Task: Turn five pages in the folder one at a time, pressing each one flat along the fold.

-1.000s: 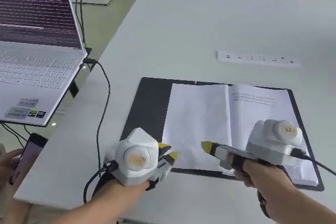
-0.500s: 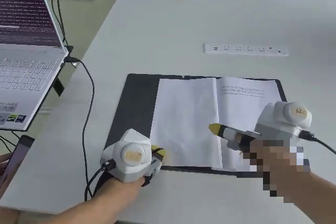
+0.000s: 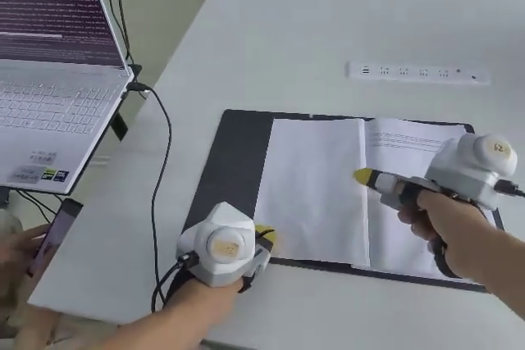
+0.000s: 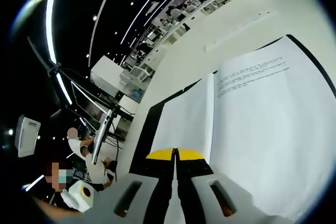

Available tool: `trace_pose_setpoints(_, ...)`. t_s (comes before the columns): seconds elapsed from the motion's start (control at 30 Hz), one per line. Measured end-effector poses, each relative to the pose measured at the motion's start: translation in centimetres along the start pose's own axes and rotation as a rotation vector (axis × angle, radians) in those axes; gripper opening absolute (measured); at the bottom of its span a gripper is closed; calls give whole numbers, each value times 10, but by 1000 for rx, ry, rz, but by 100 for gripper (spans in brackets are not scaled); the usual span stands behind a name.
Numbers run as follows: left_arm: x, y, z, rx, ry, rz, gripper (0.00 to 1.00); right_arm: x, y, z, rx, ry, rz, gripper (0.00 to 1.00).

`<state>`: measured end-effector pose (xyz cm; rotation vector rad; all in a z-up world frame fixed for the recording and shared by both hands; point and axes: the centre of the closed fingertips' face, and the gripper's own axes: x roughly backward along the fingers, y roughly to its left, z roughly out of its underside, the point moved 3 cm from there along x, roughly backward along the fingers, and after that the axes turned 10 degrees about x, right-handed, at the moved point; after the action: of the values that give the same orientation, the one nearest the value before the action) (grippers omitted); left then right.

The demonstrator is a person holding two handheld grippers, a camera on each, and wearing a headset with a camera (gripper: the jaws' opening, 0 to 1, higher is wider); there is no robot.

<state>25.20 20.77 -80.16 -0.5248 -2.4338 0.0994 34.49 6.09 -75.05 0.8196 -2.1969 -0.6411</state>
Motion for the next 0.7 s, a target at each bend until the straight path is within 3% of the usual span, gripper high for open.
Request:
trace_pose_setpoints(0.2,-1,0,0,6,1,-12,0,-20,-25,-13,-79,22,-8,0)
trace_pose_setpoints(0.27,-1,0,0,7,1,-14,0,-27,-32,-11,-143,55,-13,0)
trace_pose_setpoints(0.4,-1,0,-1,3,5,-13,0,-39,-49,-12,-187,64,-5,0)
trace_pose_setpoints(0.43,-1,-1,-1,0,8,-14,0,-42,-48,-15,-237,51,-29,0)
trace_pose_setpoints(0.47,-1,-1,-1,-1,9,-15,0,-44,-54,-17,-238,47,-11,0)
trace_pose_setpoints(0.7,-1,-2,-1,1,3,-16,0,-59,-62,-36,-281,5,-11,0)
